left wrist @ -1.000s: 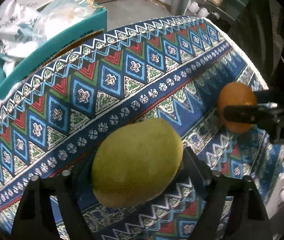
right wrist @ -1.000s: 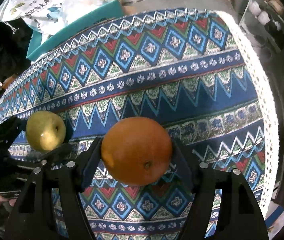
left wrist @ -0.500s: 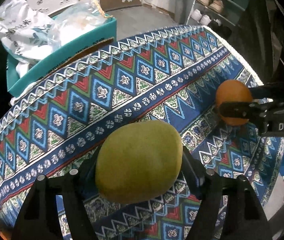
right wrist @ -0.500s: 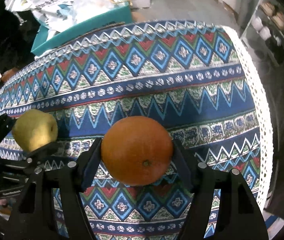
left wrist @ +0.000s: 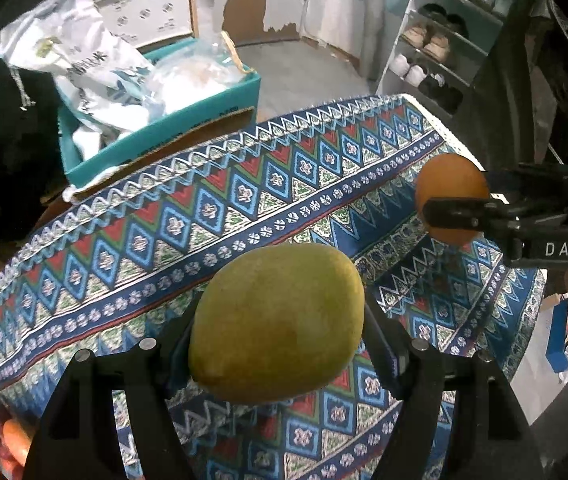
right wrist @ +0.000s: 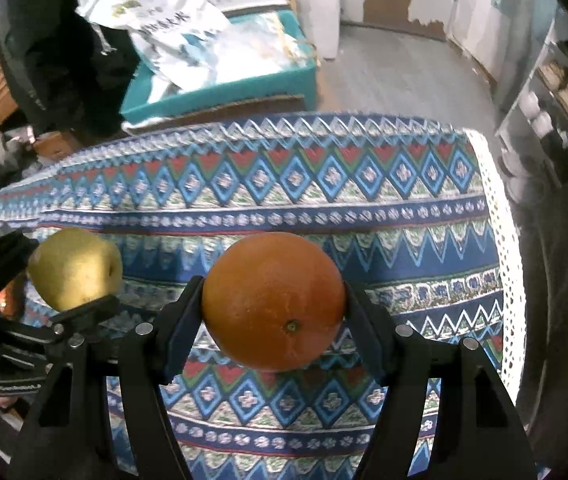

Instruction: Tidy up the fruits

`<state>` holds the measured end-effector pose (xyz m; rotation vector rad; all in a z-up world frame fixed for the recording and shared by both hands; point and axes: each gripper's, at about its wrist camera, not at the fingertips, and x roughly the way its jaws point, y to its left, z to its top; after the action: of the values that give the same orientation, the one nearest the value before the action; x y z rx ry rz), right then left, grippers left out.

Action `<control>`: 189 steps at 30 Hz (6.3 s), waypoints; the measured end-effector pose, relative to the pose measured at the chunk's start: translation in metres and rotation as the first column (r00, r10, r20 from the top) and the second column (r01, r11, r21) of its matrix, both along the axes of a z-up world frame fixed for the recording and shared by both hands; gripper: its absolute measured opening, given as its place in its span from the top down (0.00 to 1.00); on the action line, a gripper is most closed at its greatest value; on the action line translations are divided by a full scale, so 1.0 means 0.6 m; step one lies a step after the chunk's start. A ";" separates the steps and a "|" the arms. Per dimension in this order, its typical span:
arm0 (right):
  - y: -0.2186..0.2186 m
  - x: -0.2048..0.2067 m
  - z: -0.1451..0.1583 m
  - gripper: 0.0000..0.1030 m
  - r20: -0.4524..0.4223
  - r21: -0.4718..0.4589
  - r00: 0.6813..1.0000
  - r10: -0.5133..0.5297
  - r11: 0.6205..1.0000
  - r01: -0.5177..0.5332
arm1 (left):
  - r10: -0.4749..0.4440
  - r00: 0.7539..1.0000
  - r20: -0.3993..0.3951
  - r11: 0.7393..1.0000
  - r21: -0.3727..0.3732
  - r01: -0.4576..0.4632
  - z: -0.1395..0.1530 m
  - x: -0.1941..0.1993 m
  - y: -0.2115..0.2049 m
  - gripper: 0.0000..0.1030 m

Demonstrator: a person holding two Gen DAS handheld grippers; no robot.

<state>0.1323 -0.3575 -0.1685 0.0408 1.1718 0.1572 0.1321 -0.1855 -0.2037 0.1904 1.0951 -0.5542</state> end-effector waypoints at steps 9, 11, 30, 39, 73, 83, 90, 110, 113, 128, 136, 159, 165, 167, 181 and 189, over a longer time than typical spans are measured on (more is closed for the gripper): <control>0.048 -0.025 0.072 0.33 0.092 0.021 0.994 0.067 0.997 -0.069 | 0.024 0.997 0.072 0.999 -0.029 -0.021 0.068 -0.037 0.035 0.28; 0.058 -0.031 0.086 0.33 0.111 0.030 0.991 0.079 0.996 -0.083 | 0.029 0.995 0.092 0.999 -0.034 -0.026 0.083 -0.047 0.041 0.28; 0.163 -0.069 0.197 0.33 0.247 0.084 0.950 0.194 0.972 -0.220 | 0.134 0.973 0.186 0.990 -0.064 -0.124 0.175 -0.110 0.137 0.28; 0.218 -0.076 0.227 0.33 0.279 0.091 0.927 0.250 0.954 -0.285 | 0.197 0.957 0.215 0.979 -0.099 -0.179 0.216 -0.136 0.195 0.28; 0.523 -0.056 0.188 0.33 0.193 0.180 0.868 0.457 0.853 -0.489 | 0.555 0.827 0.088 0.830 -0.134 -0.542 0.171 -0.222 0.525 0.28; 0.585 -0.055 0.124 0.33 0.108 0.189 0.857 0.503 0.836 -0.515 | 0.552 0.834 0.018 0.833 -0.046 -0.551 0.091 -0.227 0.549 0.28; 0.609 -0.053 0.080 0.33 0.053 0.204 0.848 0.528 0.826 -0.526 | 0.545 0.838 -0.041 0.838 -0.017 -0.546 0.053 -0.224 0.550 0.28; 0.640 -0.054 -0.038 0.33 -0.088 0.203 0.844 0.529 0.839 -0.505 | 0.566 0.814 -0.129 0.820 -0.016 -0.572 0.006 -0.207 0.553 0.28; 0.640 -0.051 -0.044 0.32 -0.098 0.208 0.848 0.522 0.844 -0.495 | 0.575 0.807 -0.133 0.812 -0.029 -0.583 0.011 -0.204 0.560 0.28; 0.631 -0.047 -0.010 0.30 -0.065 0.262 0.862 0.503 0.842 -0.472 | 0.633 0.768 -0.097 0.767 -0.059 -0.639 0.045 -0.205 0.591 0.26; 0.615 -0.052 0.066 0.30 0.022 0.244 0.876 0.482 0.847 -0.472 | 0.664 0.747 -0.037 0.743 -0.085 -0.664 0.086 -0.210 0.597 0.21; 0.519 -0.100 0.241 0.20 0.271 0.127 0.876 0.400 0.887 -0.444 | 0.675 0.710 0.204 0.738 -0.151 -0.658 0.254 -0.249 0.571 0.15; 0.499 -0.114 0.272 0.18 0.320 0.102 0.866 0.384 0.895 -0.434 | 0.653 0.714 0.254 0.756 -0.153 -0.637 0.281 -0.254 0.545 0.09; 0.491 -0.117 0.279 0.18 0.328 0.104 0.866 0.379 0.896 -0.431 | 0.647 0.714 0.267 0.760 -0.152 -0.631 0.288 -0.256 0.538 0.07; 0.451 -0.126 0.288 0.17 0.355 0.091 0.868 0.347 0.911 -0.402 | 0.617 0.704 0.352 0.780 -0.152 -0.607 0.327 -0.266 0.500 0.01; 0.441 -0.125 0.285 0.17 0.353 0.091 0.872 0.339 0.915 -0.392 | 0.618 0.702 0.355 0.777 -0.141 -0.613 0.327 -0.265 0.493 0.01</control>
<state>0.0573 -0.0928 0.0023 -0.0667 0.8166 0.5763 -0.0271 0.1103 -0.0075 -0.0888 0.7010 0.0940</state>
